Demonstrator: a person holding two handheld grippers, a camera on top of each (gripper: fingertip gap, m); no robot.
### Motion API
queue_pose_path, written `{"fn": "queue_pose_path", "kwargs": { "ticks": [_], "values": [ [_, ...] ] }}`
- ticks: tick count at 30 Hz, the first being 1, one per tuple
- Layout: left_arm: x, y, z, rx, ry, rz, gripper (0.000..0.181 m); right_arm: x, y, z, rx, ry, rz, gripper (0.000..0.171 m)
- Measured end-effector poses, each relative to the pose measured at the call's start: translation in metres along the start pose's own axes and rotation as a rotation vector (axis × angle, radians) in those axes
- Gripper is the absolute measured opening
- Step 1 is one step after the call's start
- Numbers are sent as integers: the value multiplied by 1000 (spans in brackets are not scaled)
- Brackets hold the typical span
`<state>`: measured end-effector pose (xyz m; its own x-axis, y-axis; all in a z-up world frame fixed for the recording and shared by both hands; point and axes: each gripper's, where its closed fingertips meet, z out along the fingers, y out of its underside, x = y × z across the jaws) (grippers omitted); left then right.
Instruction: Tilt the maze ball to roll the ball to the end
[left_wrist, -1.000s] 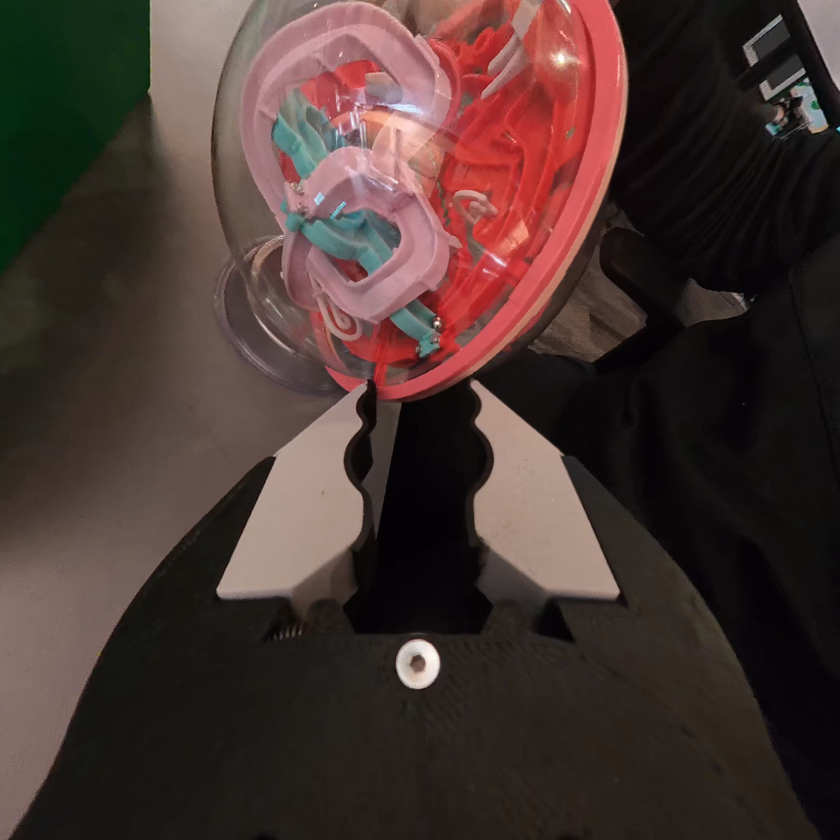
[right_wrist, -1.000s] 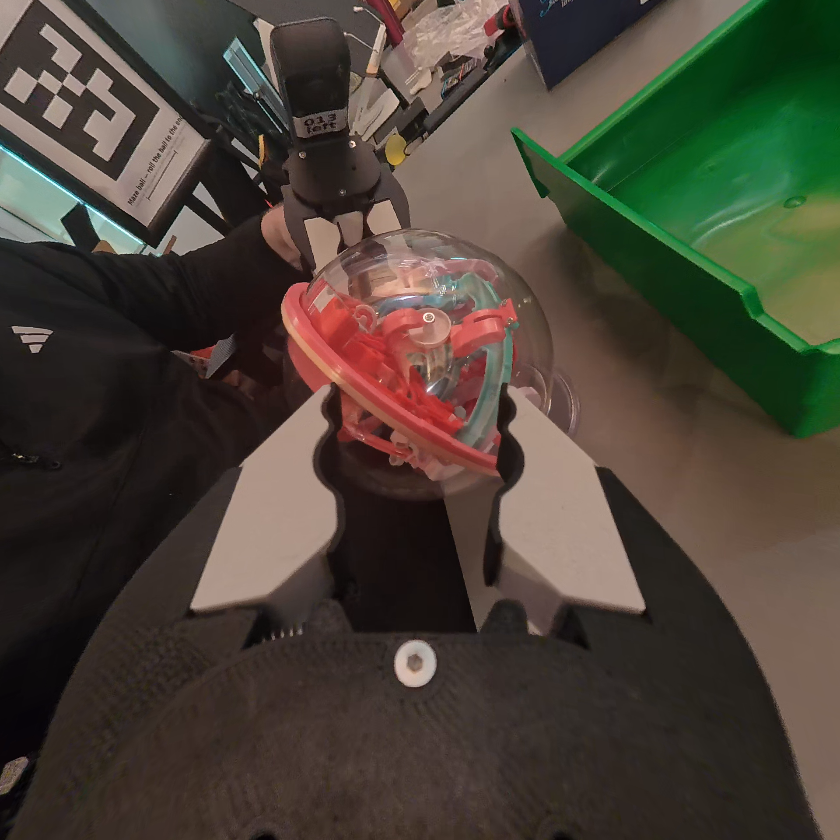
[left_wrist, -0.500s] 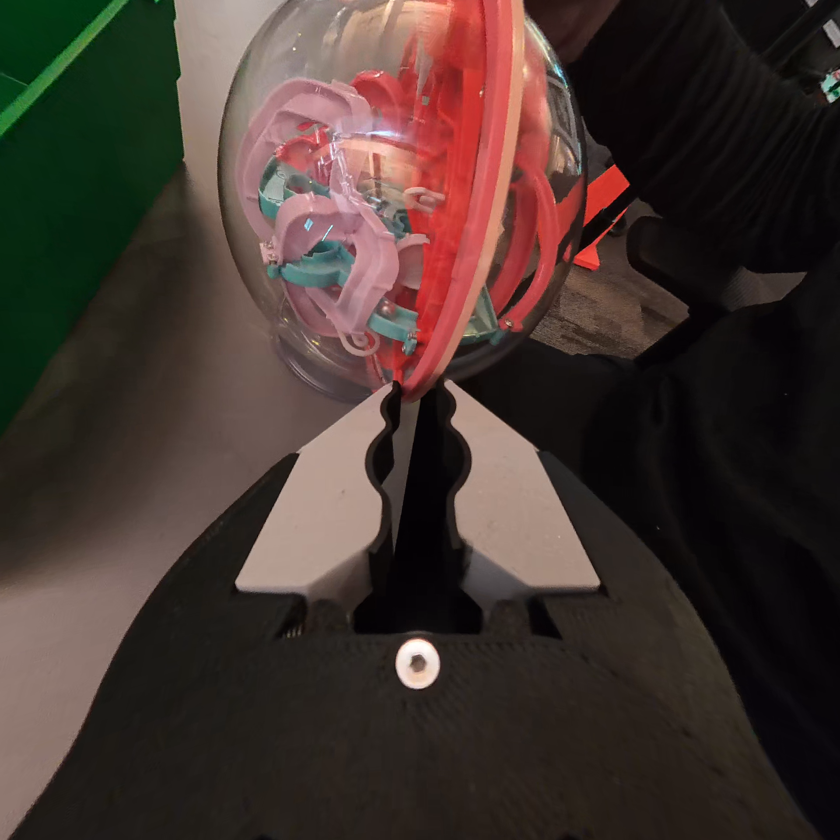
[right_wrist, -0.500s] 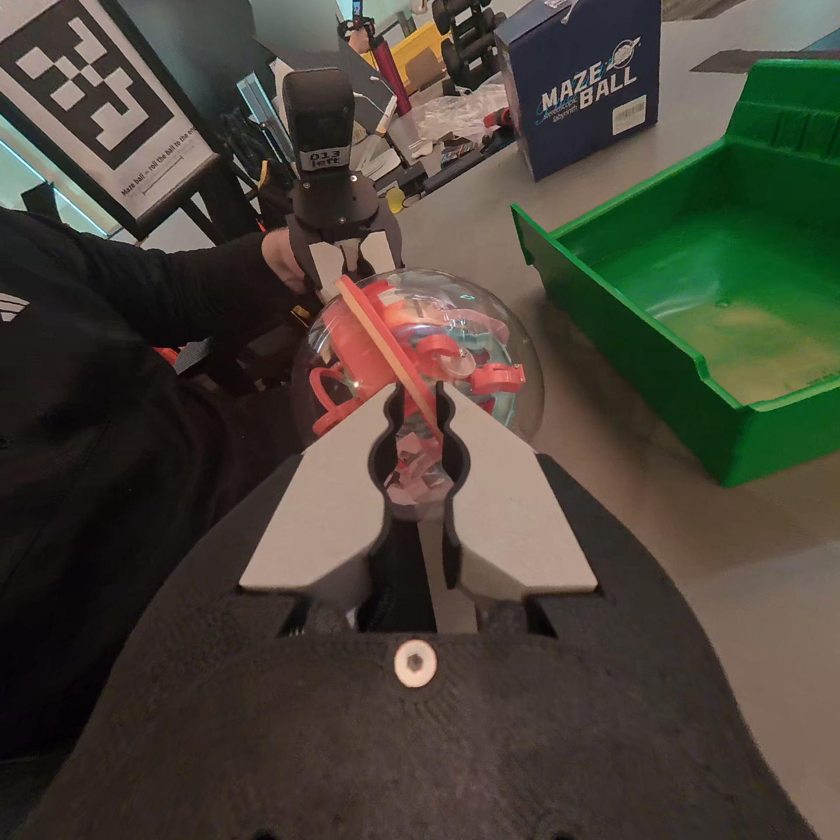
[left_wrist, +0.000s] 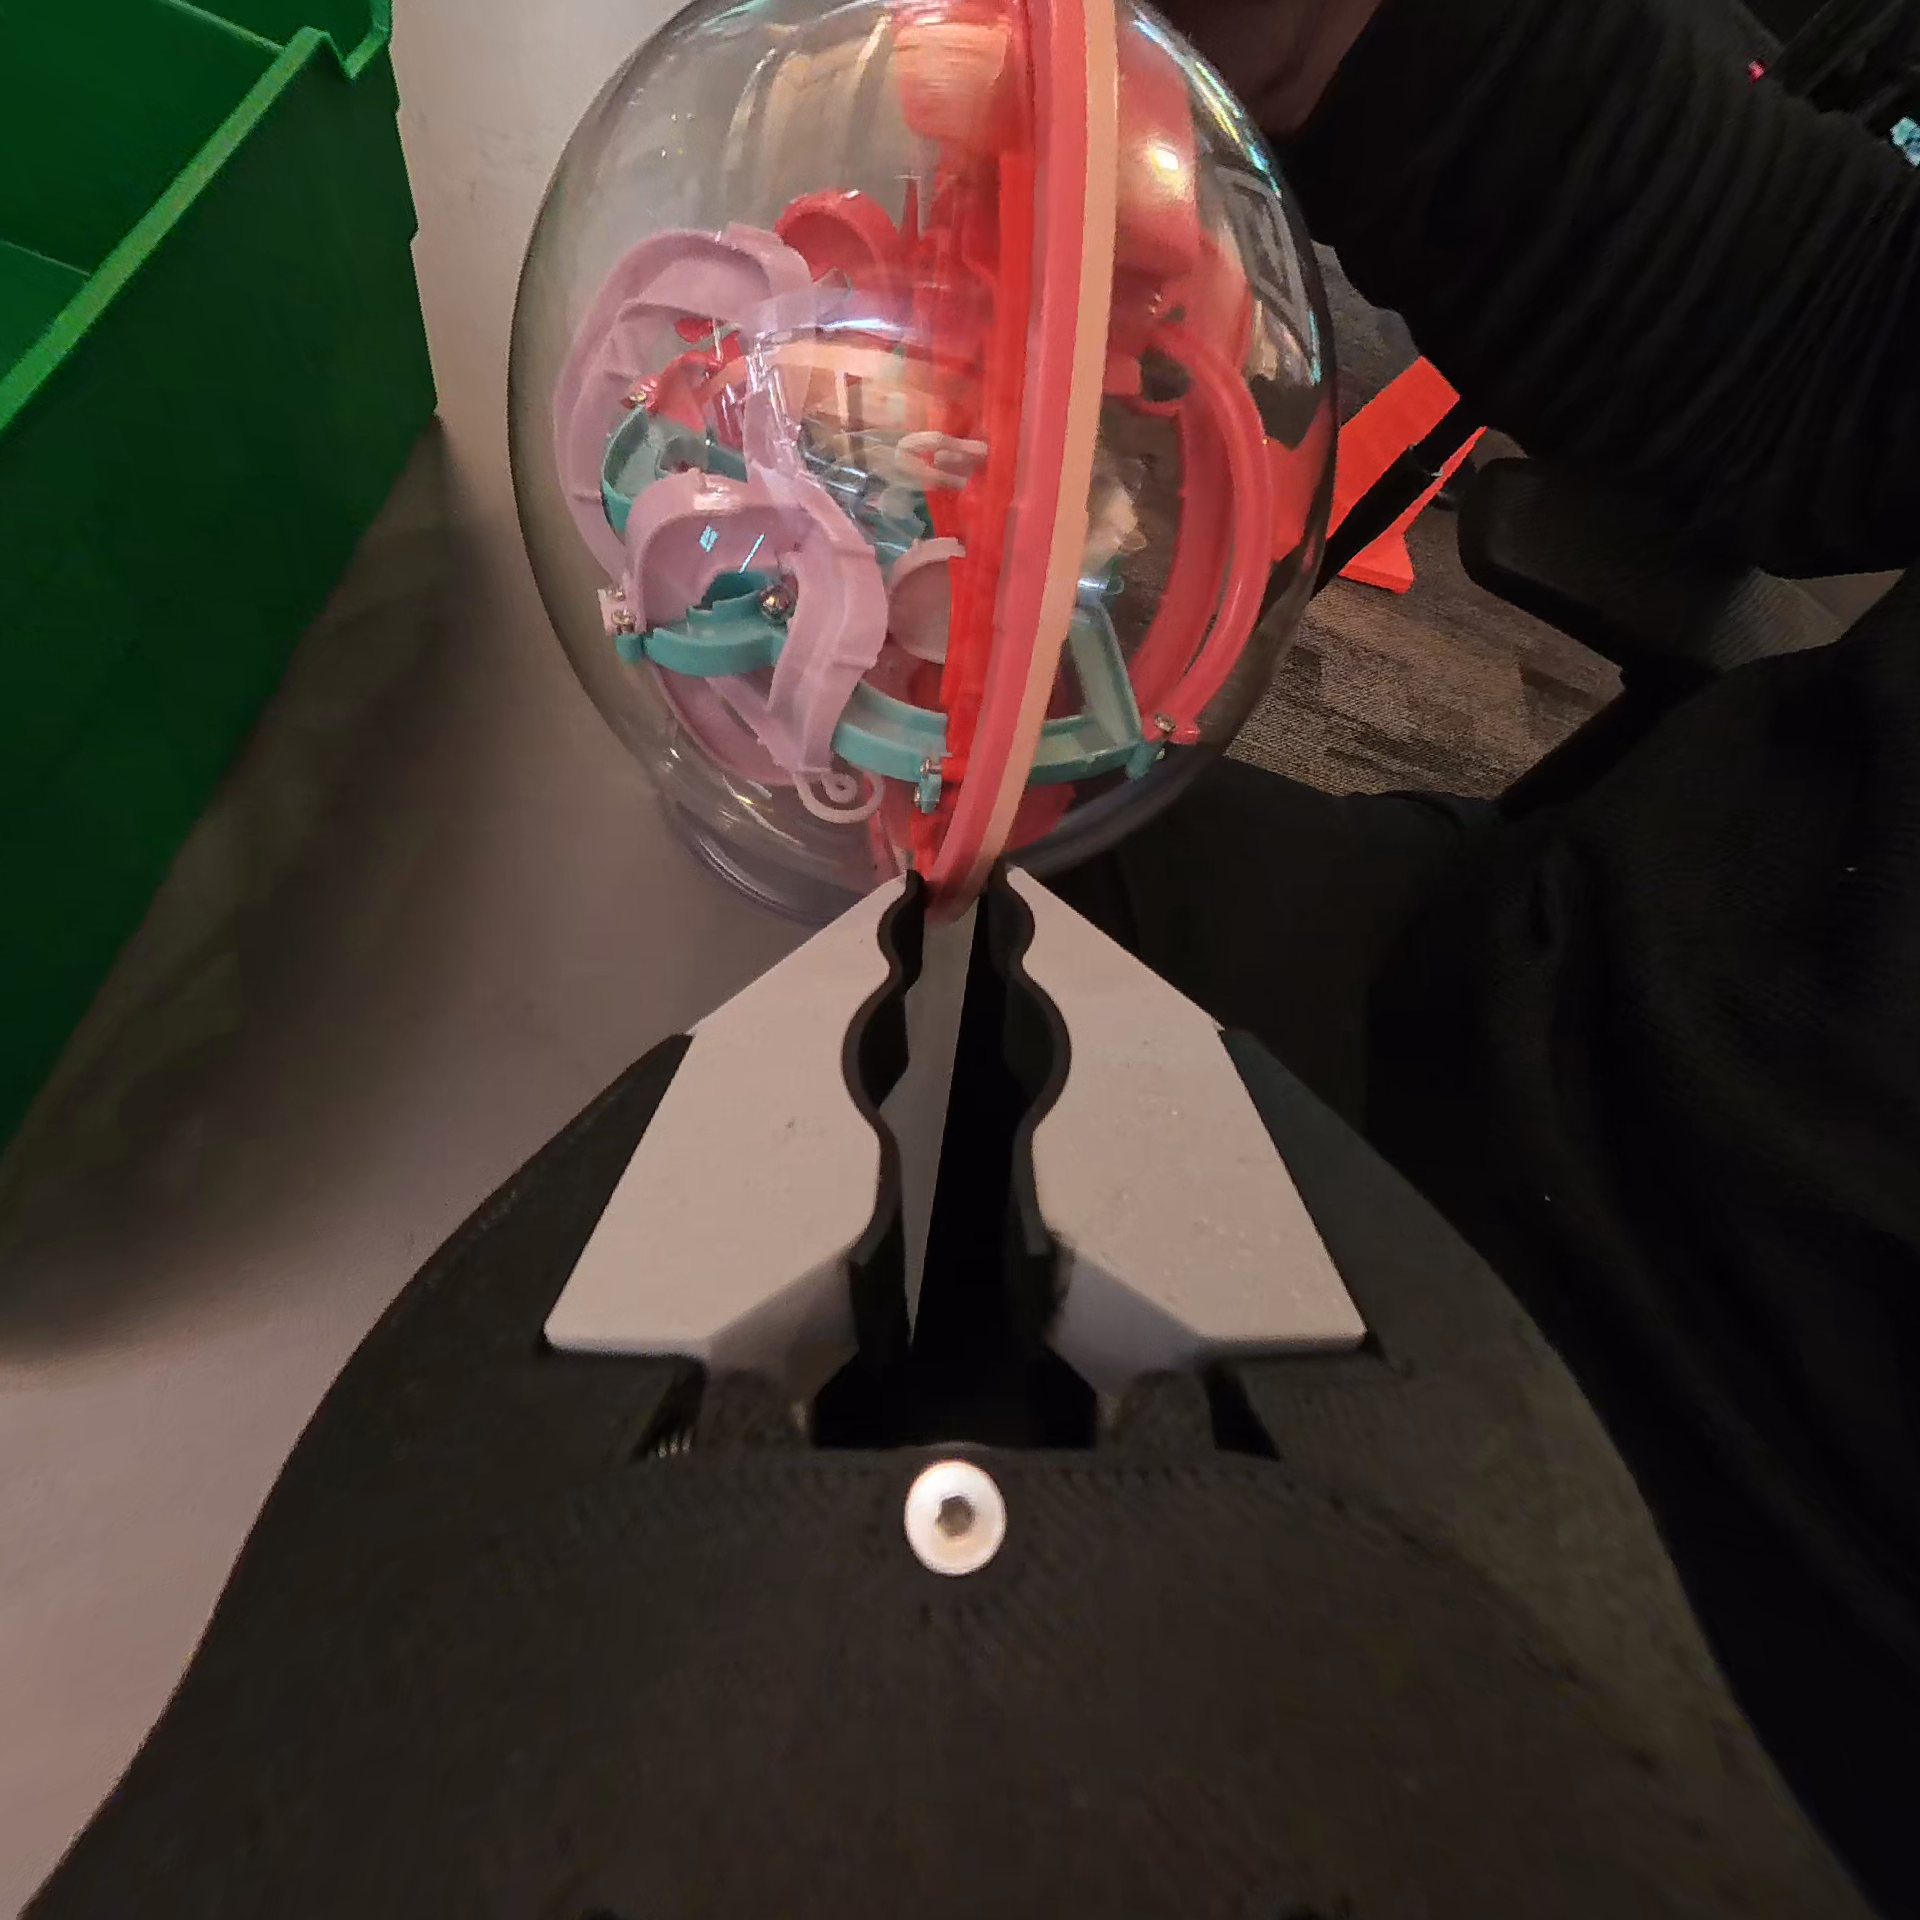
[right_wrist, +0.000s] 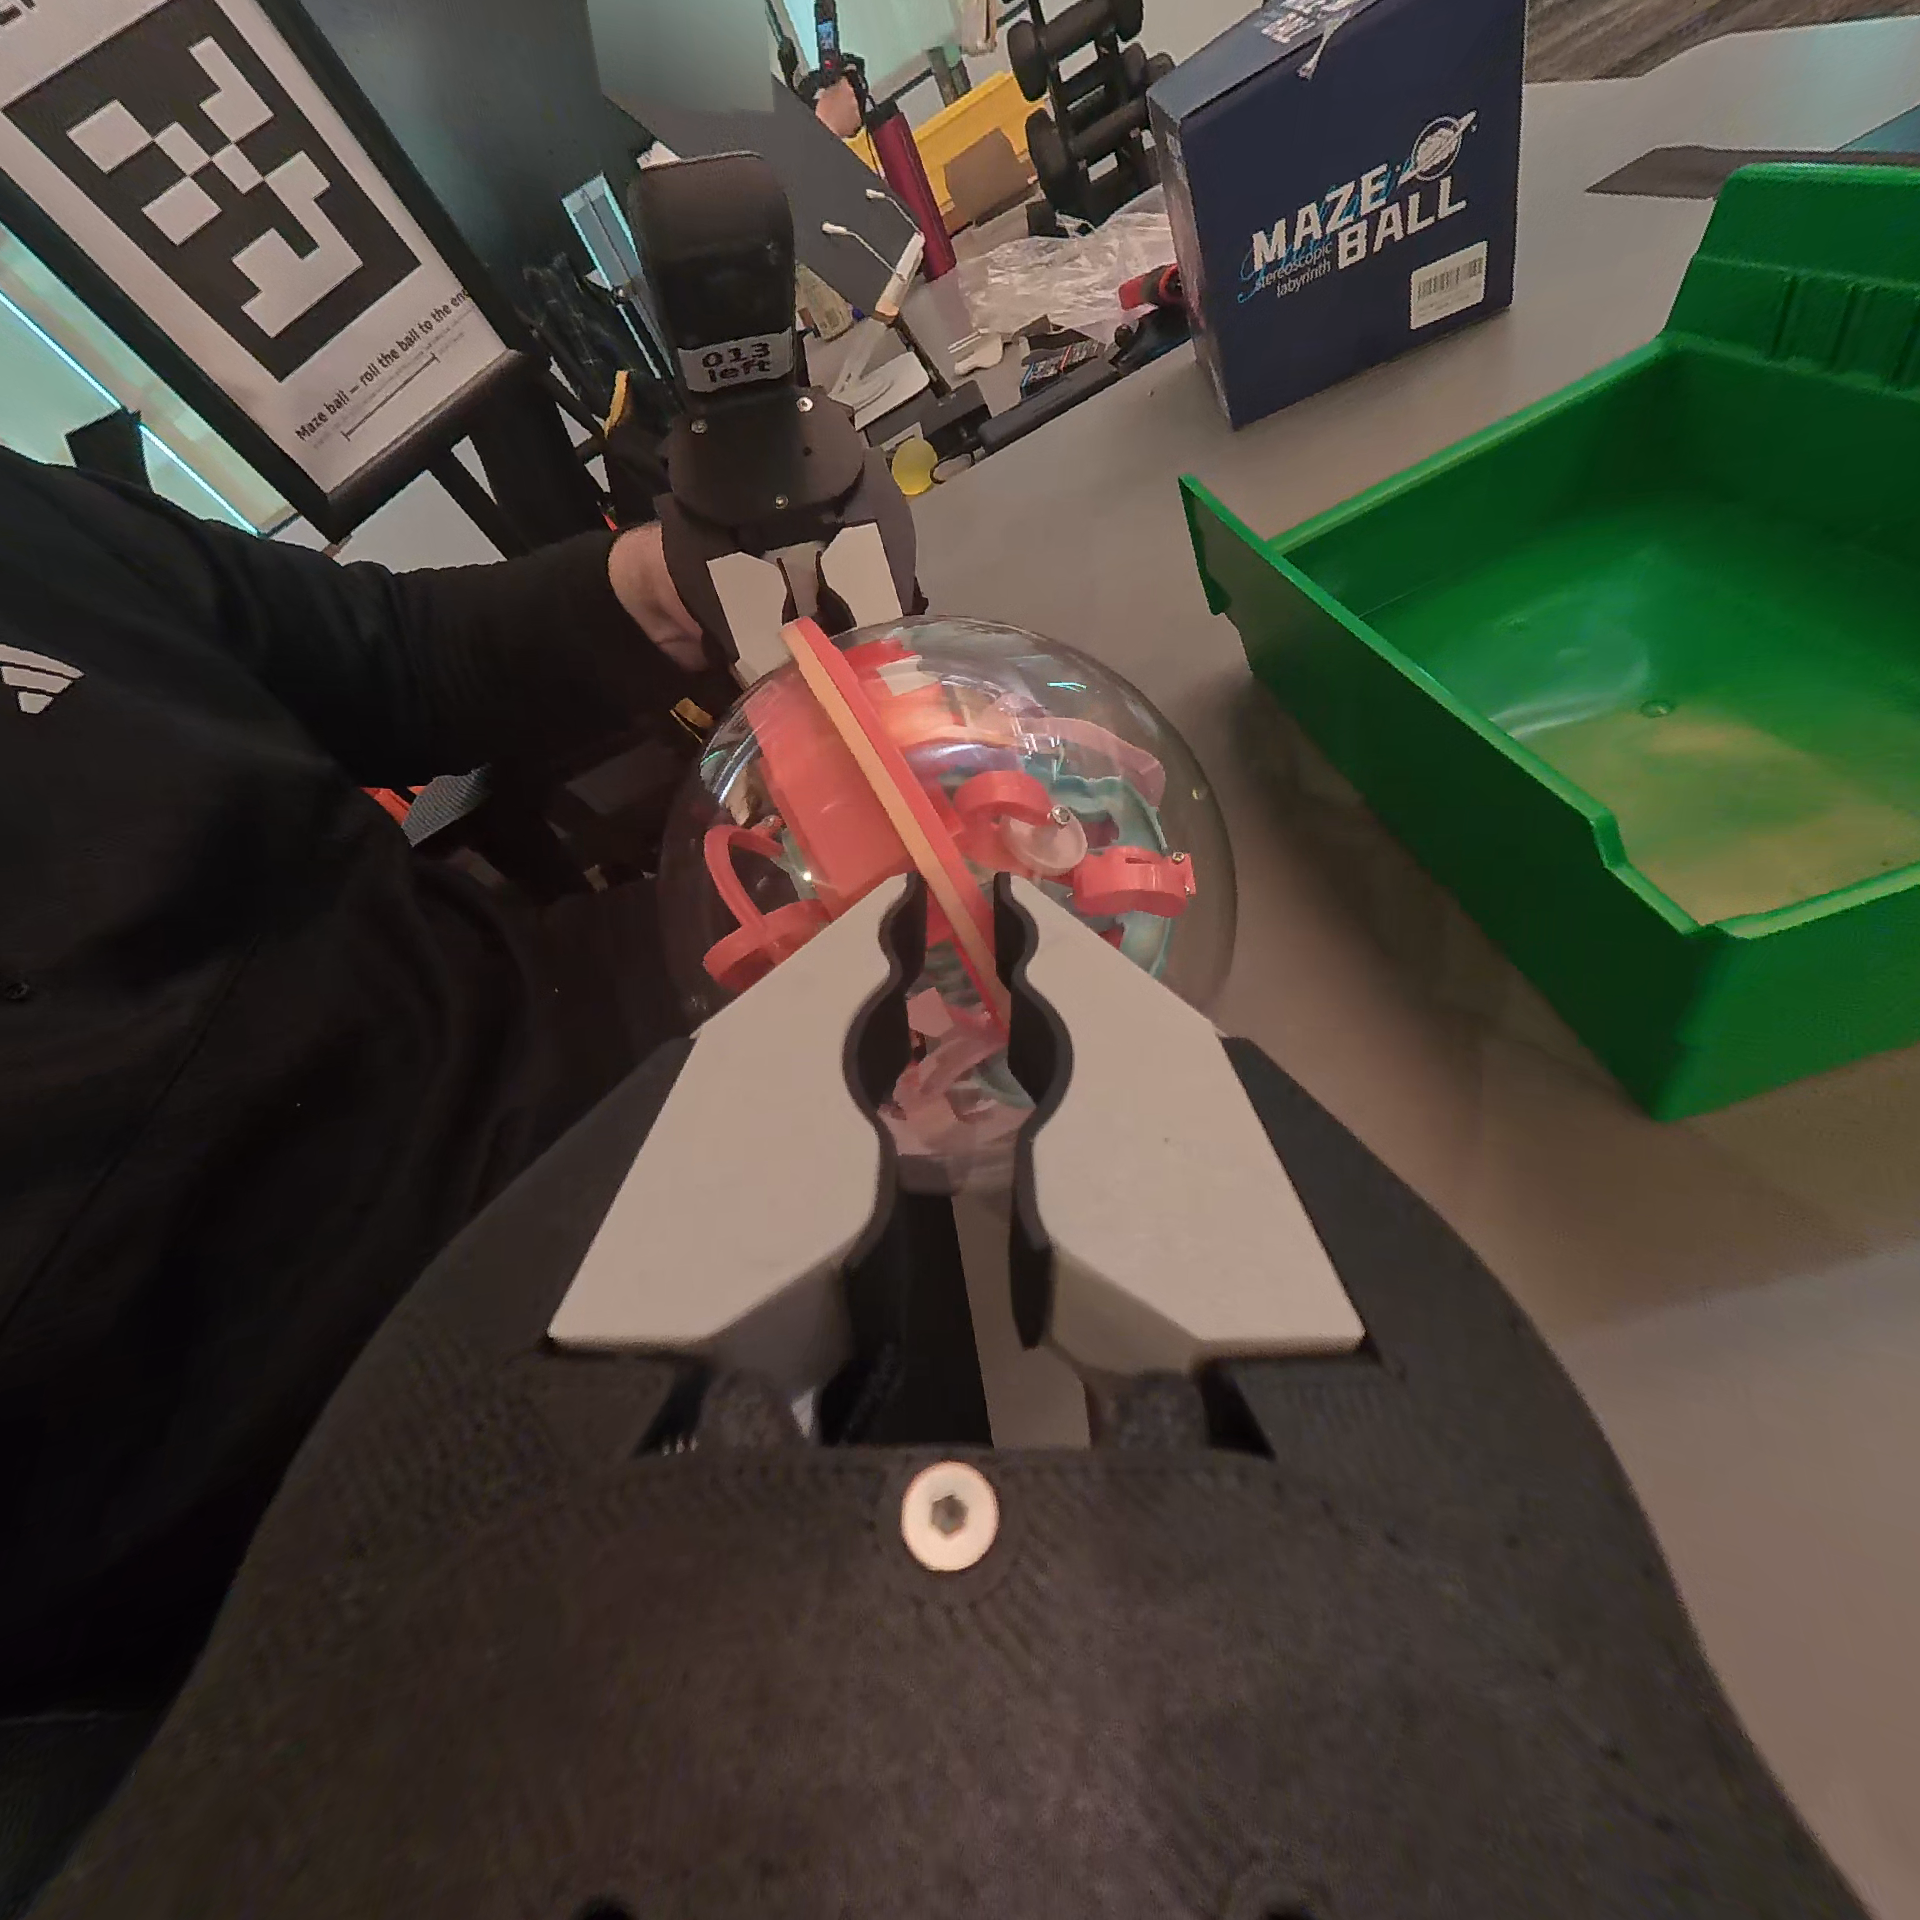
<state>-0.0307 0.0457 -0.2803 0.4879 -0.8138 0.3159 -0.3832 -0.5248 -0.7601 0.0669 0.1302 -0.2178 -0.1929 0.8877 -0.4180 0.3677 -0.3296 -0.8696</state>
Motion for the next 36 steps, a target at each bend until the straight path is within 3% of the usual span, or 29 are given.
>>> {"fn": "queue_pose_path", "kwargs": {
  "ticks": [36],
  "values": [
    [-5,-2,0,40,17,-23,6,6,-2,2,46,9,24,9]
  ]
}}
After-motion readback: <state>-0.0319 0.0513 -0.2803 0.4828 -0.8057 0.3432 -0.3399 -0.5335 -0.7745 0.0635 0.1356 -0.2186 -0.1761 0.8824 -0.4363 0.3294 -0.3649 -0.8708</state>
